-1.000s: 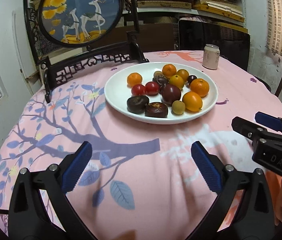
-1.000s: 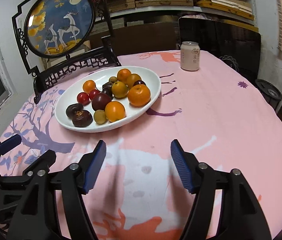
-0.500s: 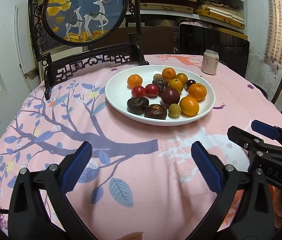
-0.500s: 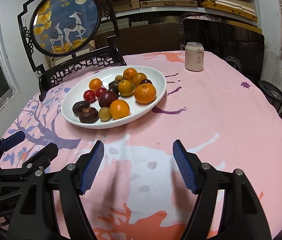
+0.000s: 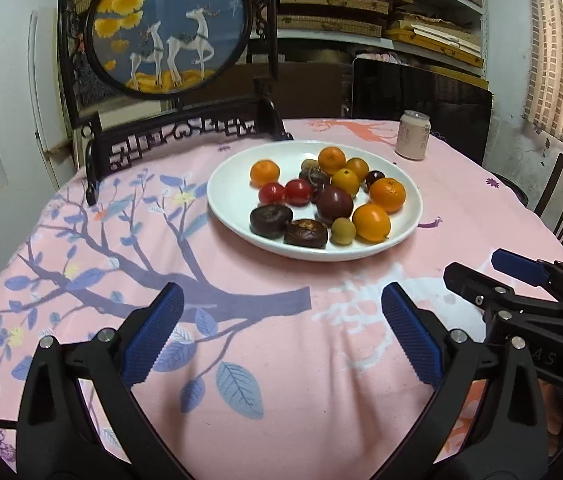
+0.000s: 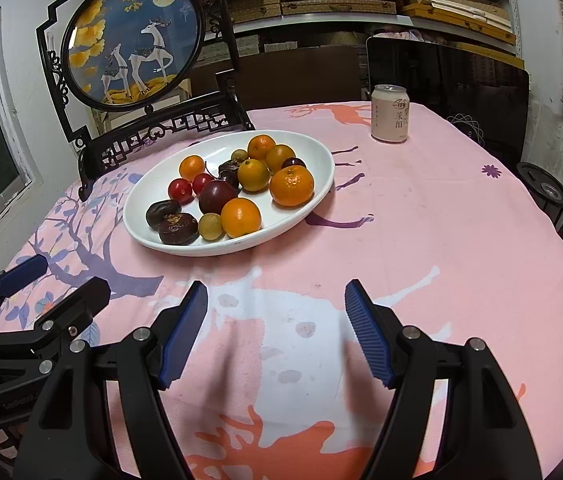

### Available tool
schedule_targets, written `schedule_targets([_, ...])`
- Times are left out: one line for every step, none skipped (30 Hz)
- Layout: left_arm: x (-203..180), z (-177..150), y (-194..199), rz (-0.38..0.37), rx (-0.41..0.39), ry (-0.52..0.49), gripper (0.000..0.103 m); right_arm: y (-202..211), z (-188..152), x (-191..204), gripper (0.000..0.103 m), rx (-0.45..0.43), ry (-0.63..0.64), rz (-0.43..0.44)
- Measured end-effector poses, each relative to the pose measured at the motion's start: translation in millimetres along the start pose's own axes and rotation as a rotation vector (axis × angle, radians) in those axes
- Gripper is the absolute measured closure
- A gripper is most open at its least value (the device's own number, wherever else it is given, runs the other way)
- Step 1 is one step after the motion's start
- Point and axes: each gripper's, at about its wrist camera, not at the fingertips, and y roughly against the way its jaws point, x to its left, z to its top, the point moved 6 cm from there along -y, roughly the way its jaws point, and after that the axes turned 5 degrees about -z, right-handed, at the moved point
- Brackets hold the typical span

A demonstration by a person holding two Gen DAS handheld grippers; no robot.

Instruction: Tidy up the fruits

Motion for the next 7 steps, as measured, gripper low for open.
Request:
schedule_targets([2.1,-0.1,-1.7,0.006,0.008,0.007,0.002,0.1,0.0,0.0,0.031,0.000,0.000,0.000])
schedule_targets([4.6,-0.4,-3.2,0.016,0.016,0.016,0.002,-0.1,0.0,0.0,0.031,0.000,0.000,0.001])
schedule_targets([6.7,-0.8,-3.5,0.019,0.022,0.025,0.002,0.2,0.0,0.0,0.032,0.000,0.000,0.001])
schedule_targets([7.9,-0.9,-4.3,0.013,0.027,0.033,0.002,0.0,0.0,0.0,0.032,0.000,0.001,0.001])
schedule_targets([8.7,-1.3,-4.3,0.007,0.029,0.038,0.002,-0.1,-0.1,0.1,0.031,0.001,0.001,0.001])
schedule_targets([9.8,-1.4,-4.8,0.007,0.032,0.043,0.002,-0.2,-0.3,0.1,0.032,0.002,0.002,0.001])
schedule_targets([10.6,-1.5,-5.1,0.014,0.032,0.044,0.002,-0.5,-0.5,0.2,0.032,0.005,0.003,0.001])
